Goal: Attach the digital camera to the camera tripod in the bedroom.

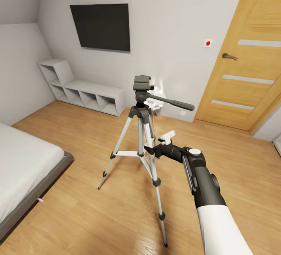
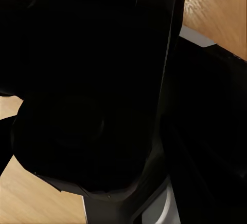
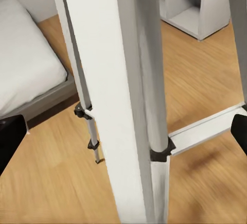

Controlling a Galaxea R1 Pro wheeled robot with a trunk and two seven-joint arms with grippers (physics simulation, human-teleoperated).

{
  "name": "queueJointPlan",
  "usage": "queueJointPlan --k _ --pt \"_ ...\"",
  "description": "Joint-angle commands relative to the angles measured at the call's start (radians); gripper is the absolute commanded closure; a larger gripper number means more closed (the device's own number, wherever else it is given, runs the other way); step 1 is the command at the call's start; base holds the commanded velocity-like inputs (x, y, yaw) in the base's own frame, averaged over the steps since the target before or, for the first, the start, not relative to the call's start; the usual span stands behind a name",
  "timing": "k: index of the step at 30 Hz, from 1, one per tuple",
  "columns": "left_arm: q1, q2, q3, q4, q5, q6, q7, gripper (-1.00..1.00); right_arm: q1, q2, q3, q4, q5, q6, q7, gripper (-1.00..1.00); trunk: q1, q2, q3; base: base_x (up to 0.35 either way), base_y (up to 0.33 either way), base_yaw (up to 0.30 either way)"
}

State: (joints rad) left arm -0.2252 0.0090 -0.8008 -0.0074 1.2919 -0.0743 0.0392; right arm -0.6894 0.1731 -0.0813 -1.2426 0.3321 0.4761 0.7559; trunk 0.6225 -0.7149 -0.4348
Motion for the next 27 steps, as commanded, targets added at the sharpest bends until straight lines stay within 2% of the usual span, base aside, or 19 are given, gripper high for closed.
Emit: queueJointPlan --k 1,22,27 --pt "0.000 0.000 -0.009 -0.001 0.005 -0.002 0.002 1.00 -0.001 0.001 -0.003 0.001 0.008 0.003 0.009 -1.00 0.000 -0.001 -0.001 0.133 0.000 0.000" --pt "0.000 -0.001 -0.008 -0.001 0.006 -0.001 0.002 1.00 -0.001 0.001 -0.002 0.035 0.010 0.001 0.012 -1.00 0.000 -0.001 -0.001 0.023 0.001 0.000" --pt "0.000 -0.001 -0.008 -0.001 0.006 -0.002 0.002 1.00 -0.001 0.001 0.000 0.040 0.010 0.000 0.013 -1.00 0.000 -0.001 -0.001 0.000 0.159 0.000"
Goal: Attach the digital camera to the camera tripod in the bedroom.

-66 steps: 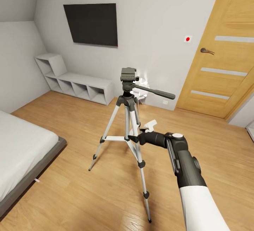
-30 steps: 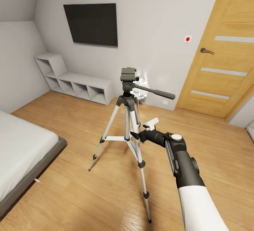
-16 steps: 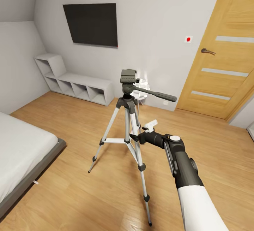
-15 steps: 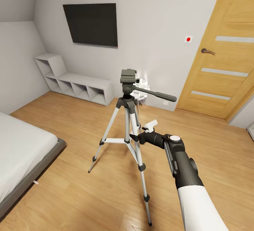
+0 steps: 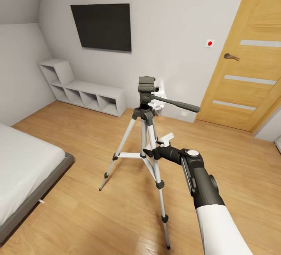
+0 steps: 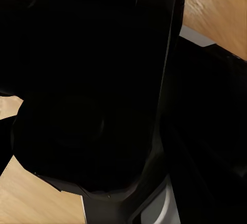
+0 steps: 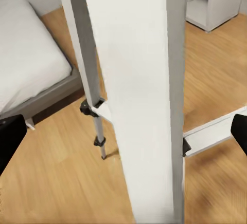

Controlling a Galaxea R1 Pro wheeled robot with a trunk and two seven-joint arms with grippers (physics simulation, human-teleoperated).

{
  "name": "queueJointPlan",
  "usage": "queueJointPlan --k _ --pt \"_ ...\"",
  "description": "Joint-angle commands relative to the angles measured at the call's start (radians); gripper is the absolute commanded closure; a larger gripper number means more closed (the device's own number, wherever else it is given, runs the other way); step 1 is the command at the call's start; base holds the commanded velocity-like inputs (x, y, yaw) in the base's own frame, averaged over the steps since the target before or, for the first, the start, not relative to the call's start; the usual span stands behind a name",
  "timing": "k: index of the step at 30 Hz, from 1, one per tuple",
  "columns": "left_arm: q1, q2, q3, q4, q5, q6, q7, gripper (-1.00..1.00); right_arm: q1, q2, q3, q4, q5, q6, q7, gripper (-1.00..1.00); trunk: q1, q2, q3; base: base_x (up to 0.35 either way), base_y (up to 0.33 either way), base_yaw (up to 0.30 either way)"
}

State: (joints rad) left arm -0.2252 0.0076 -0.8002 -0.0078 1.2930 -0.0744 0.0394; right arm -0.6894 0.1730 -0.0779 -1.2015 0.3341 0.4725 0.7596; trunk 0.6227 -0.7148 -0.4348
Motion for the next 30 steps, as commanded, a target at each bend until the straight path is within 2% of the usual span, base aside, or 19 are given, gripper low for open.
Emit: queueJointPlan --k 1,23,30 --pt "0.000 0.000 -0.008 -0.001 0.005 -0.002 0.002 1.00 -0.001 0.002 -0.004 0.000 0.008 0.004 0.009 -1.00 0.000 -0.001 -0.001 0.000 0.133 0.000" --pt "0.000 0.000 -0.007 0.000 0.005 -0.002 0.002 1.00 -0.001 0.002 -0.004 0.006 0.014 0.003 0.001 -1.00 0.000 -0.001 -0.001 0.000 0.016 0.000" --pt "0.000 0.000 -0.007 0.000 0.005 -0.002 0.002 1.00 -0.001 0.002 -0.005 0.006 0.013 -0.007 -0.030 -1.00 0.000 -0.001 -0.001 0.000 0.000 0.000"
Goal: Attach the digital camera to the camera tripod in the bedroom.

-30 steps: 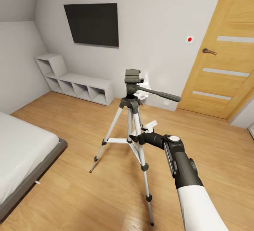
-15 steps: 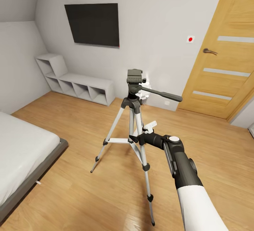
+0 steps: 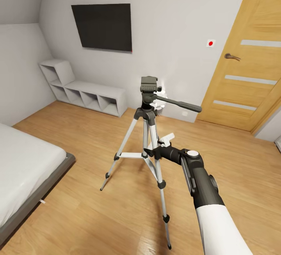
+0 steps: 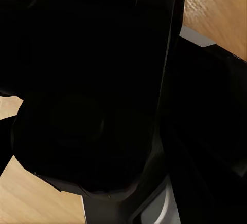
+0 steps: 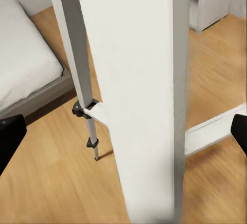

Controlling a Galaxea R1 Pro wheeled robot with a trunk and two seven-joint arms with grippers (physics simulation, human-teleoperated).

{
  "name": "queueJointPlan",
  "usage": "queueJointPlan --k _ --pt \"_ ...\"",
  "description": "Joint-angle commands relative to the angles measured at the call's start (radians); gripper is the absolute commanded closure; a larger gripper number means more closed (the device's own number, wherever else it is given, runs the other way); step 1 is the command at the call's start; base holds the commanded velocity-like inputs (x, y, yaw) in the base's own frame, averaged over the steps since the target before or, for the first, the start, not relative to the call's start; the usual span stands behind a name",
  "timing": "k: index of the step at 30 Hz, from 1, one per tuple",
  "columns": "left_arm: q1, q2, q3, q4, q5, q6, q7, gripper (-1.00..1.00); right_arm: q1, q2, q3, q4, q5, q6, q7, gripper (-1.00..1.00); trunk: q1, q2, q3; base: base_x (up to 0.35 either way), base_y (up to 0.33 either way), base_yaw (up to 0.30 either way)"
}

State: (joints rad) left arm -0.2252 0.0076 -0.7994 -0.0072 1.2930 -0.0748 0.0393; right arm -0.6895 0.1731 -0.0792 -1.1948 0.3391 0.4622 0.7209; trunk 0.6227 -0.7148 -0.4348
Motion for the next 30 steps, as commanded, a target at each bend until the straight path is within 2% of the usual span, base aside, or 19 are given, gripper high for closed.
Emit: queueJointPlan --k 1,9,30 --pt "0.000 0.000 -0.008 -0.001 0.005 -0.002 0.002 1.00 -0.001 0.001 -0.004 -0.001 0.008 0.001 0.002 -1.00 0.000 -0.001 -0.001 0.000 0.000 0.000" --pt "0.000 0.000 -0.008 -0.001 0.005 -0.002 0.002 1.00 -0.001 0.001 -0.003 0.000 0.004 -0.014 -0.046 -1.00 0.000 -0.001 -0.001 0.000 0.000 0.000" --pt "0.000 0.002 -0.009 -0.001 0.004 -0.003 -0.001 1.00 -0.001 0.001 -0.004 0.003 0.003 -0.019 -0.058 -1.00 0.000 -0.001 -0.001 0.027 0.000 0.000"
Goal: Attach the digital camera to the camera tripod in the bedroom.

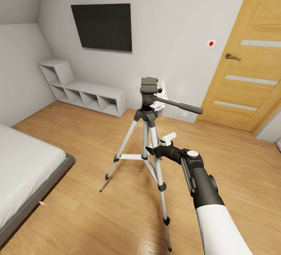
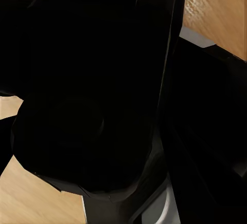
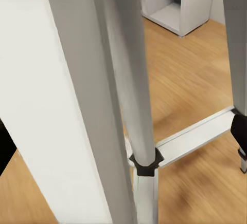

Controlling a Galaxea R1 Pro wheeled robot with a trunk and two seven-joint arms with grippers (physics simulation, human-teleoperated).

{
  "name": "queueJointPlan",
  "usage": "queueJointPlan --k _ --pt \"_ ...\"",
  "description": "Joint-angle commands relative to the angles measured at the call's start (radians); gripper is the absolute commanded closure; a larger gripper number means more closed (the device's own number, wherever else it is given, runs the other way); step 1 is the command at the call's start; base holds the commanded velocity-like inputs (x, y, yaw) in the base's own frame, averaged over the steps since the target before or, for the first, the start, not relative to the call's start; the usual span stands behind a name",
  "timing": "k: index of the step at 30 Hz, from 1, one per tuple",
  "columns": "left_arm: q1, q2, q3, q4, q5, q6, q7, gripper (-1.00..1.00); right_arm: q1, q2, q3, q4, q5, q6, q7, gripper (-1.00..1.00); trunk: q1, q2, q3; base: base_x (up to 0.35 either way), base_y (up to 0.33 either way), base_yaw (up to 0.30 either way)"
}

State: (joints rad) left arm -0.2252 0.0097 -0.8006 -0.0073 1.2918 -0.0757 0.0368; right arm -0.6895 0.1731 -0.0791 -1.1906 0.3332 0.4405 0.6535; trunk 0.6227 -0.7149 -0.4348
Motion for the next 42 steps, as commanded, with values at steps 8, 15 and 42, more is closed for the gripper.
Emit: queueJointPlan --k 8,15,42 --pt "0.000 0.001 -0.006 0.000 0.011 -0.002 0.003 1.00 -0.001 0.001 -0.004 -0.001 0.009 0.003 0.009 -1.00 0.000 -0.001 -0.001 0.014 0.000 0.000" --pt "0.000 0.001 -0.006 0.000 0.012 -0.002 0.003 1.00 -0.001 0.001 -0.002 -0.001 0.014 0.003 0.009 -1.00 0.000 -0.001 -0.001 0.000 0.000 0.000" --pt "0.000 0.001 -0.008 -0.002 0.012 -0.008 0.005 1.00 -0.001 0.001 -0.002 0.001 0.020 0.001 0.005 1.00 0.000 -0.001 -0.001 0.000 0.000 0.000"
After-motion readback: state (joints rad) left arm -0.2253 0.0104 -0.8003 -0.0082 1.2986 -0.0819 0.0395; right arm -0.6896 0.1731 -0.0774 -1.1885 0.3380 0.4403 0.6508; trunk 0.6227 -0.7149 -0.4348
